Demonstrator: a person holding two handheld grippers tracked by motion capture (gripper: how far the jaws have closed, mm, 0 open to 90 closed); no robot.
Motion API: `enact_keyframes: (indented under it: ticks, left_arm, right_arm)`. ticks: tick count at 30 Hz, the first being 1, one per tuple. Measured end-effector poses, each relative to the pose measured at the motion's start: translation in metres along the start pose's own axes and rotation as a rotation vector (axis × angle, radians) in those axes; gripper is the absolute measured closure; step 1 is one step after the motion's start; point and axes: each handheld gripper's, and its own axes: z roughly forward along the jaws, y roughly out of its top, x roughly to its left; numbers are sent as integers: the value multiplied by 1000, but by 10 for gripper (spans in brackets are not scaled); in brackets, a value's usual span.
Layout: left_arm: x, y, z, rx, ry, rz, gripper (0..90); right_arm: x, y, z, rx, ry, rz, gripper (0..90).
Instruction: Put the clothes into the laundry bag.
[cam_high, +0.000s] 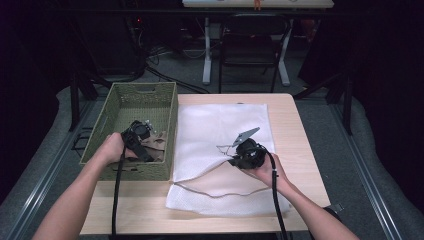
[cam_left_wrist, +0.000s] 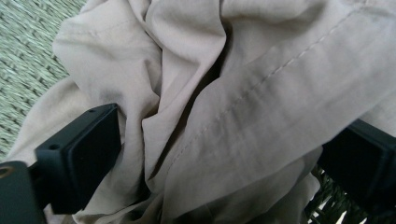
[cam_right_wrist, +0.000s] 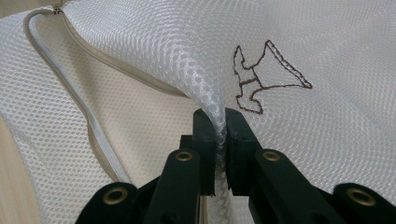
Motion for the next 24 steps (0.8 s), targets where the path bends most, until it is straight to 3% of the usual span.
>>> enact_keyframes:
  ticks: [17, 22, 24]
  left_arm:
    - [14, 4, 10, 38, -31, -18, 114]
    - [16, 5, 13, 47, -58, -10, 165]
    - [16, 5, 13, 49, -75, -5, 224]
  right_arm:
    - [0, 0, 1, 3, -1, 4, 845]
    - [0, 0, 1, 4, -1, 3, 845]
    - [0, 0, 1, 4, -2, 4, 845]
